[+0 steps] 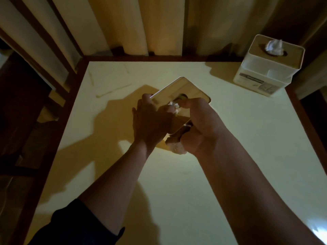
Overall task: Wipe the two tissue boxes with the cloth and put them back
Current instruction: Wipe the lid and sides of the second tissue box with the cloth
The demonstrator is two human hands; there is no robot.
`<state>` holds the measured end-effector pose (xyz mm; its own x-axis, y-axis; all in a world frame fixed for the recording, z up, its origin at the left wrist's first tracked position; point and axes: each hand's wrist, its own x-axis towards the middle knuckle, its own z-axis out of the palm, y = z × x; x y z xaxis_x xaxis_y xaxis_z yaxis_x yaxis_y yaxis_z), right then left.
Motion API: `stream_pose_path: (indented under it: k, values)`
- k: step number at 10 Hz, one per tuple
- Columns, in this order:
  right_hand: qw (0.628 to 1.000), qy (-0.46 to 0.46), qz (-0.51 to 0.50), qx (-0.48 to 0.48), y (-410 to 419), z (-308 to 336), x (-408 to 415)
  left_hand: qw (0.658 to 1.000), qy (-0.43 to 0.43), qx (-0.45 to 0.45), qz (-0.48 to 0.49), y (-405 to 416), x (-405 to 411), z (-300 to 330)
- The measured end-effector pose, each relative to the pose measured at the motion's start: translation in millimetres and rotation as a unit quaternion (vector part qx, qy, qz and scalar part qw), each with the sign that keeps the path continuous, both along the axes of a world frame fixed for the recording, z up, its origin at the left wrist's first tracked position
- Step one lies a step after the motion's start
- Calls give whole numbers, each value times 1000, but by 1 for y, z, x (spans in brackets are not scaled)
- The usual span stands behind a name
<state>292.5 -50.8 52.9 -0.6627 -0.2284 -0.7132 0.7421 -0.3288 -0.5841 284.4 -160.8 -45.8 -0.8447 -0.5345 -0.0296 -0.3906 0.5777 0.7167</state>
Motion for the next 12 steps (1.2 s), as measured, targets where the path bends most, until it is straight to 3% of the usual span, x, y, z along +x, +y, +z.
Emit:
stream_pose_path:
  k: [4, 6, 8, 9, 12]
  values:
    - [975, 97, -65, 186, -26, -25, 27, 999, 9, 47, -2, 2, 4, 7]
    - [983, 99, -76, 136, 25, 1, 16, 1000, 26, 14, 1, 4, 5, 8]
    - [994, 33, 13, 108, 37, 21, -38, 999, -30, -39, -9, -5, -4, -5]
    - [997, 8, 8, 78, 38, 16, -58, 1000, -17, 10, 8, -2, 1, 2]
    - [989, -18, 97, 111, 37, -9, -88, 1000, -3, 13, 19, 3, 2, 6]
